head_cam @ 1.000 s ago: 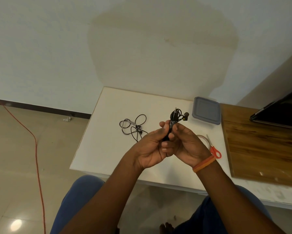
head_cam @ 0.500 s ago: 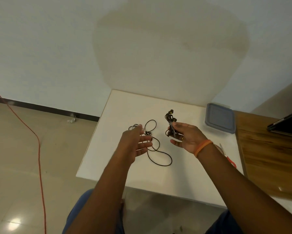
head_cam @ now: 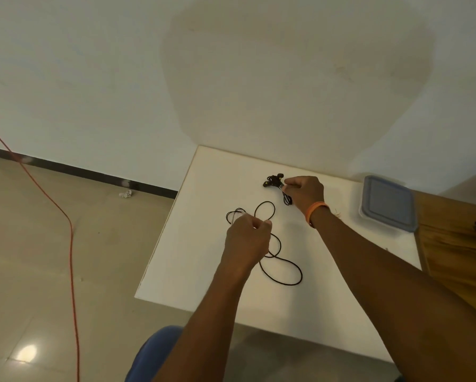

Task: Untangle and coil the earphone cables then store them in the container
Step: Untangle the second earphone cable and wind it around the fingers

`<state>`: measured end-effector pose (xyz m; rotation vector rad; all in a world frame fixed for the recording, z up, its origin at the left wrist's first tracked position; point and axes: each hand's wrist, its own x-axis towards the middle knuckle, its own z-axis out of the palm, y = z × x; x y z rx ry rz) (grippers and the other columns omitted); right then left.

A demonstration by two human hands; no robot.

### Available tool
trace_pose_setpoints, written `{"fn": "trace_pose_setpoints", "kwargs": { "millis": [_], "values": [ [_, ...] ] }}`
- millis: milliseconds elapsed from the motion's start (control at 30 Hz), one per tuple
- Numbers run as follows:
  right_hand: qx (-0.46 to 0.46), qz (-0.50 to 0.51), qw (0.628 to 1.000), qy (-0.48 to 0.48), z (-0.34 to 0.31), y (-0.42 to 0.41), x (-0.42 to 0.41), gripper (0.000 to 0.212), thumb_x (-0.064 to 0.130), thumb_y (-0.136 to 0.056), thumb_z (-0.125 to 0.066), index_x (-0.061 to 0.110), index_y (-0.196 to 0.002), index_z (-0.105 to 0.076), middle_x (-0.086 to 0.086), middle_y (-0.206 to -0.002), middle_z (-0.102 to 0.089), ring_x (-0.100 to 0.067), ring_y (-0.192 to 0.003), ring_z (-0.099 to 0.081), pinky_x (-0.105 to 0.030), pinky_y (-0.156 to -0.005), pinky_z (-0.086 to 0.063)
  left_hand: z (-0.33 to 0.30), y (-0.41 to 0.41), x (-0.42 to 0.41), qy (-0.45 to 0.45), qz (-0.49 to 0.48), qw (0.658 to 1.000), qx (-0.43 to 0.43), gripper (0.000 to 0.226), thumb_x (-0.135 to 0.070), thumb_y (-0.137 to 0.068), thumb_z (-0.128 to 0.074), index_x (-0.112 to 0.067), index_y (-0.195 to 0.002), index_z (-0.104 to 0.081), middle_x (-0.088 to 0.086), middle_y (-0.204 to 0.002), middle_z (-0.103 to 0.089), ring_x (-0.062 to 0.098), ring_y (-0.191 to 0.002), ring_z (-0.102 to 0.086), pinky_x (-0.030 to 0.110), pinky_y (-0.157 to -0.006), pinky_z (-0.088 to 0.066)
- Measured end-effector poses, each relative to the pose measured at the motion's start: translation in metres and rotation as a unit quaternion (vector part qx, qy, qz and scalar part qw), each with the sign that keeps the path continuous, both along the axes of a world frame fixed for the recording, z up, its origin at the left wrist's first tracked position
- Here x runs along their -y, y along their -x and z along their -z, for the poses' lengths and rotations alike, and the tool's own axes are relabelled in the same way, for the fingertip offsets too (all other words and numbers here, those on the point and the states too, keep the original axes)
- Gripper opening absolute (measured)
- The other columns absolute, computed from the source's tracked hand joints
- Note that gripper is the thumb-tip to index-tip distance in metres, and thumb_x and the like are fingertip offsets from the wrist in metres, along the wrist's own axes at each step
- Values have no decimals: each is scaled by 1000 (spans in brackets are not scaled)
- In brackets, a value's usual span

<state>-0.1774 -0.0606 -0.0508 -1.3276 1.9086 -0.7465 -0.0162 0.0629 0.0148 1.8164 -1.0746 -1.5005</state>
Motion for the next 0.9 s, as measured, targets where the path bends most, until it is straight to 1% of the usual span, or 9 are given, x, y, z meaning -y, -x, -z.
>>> {"fn": "trace_pose_setpoints", "kwargs": {
  "millis": [233,333,400,467,500,567,700,800,900],
  "values": [
    [112,136,984,5,0,21,-18,11,16,-87,-66,12,-94,-74,-7,-99,-71,-21,-96,-63,-27,-85,-48,-2,-5,-2,-2,36,996,85,32,-26,-96,-55,-20,-64,-51,5,-81,-65,28,-89,-69,39,-80,-54],
    [-2,161,986,46,1,23,-53,16,19,-89,-63,8,-95,-73,-10,-101,-70,-24,-97,-63,-25,-83,-44,-2,-7,-1,-7,37,995,96,30,-23,-95,-56,-19,-65,-53,6,-79,-66,29,-88,-69,39,-79,-55],
    [-50,85,994,53,7,12,-83,23,32,-85,-67,13,-98,-70,-6,-102,-67,-27,-98,-62,-34,-87,-48,0,-7,-1,-3,33,994,106,24,-21,-93,-55,-18,-69,-55,11,-88,-70,30,-88,-69,40,-78,-55],
    [-130,-33,991,9,14,-3,-109,44,54,-79,-68,20,-107,-66,-1,-109,-59,-23,-102,-58,-42,-89,-48,0,-6,-1,1,35,993,116,18,-20,-92,-55,-15,-76,-59,12,-90,-69,30,-87,-69,41,-79,-56],
    [-201,-91,975,-22,16,-10,-118,51,62,-77,-65,23,-111,-63,1,-113,-55,-22,-104,-55,-41,-89,-46,1,-6,-1,1,37,992,121,16,-20,-92,-55,-13,-79,-61,10,-91,-69,30,-86,-69,42,-80,-57],
    [-300,-160,939,-41,19,-19,-128,42,58,-81,-63,26,-108,-61,2,-113,-51,-22,-106,-51,-37,-88,-42,6,-9,-1,-1,34,991,127,14,-20,-91,-55,-10,-86,-63,9,-92,-68,31,-87,-69,44,-81,-58],
    [-231,-122,962,-76,16,-14,-133,7,30,-89,-61,24,-87,-60,-1,-104,-54,-26,-101,-54,-38,-84,-43,14,-19,-3,-2,46,984,170,14,-16,-90,-56,-16,-102,-63,7,-111,-65,27,-100,-63,40,-87,-55],
    [-169,-103,976,-96,12,6,-131,14,23,-87,-62,25,-76,-55,0,-93,-59,-22,-90,-58,-35,-79,-49,21,-21,-3,-2,82,977,196,24,-15,-91,-57,-16,-115,-61,6,-120,-61,26,-106,-61,37,-90,-52],
    [-52,-71,992,-88,-3,21,-127,16,10,-87,-64,18,-74,-58,1,-79,-66,-11,-70,-61,-15,-60,-44,24,-19,-2,-6,99,977,188,29,-15,-91,-58,-17,-119,-59,8,-122,-61,28,-103,-64,43,-91,-54]
  ]
}}
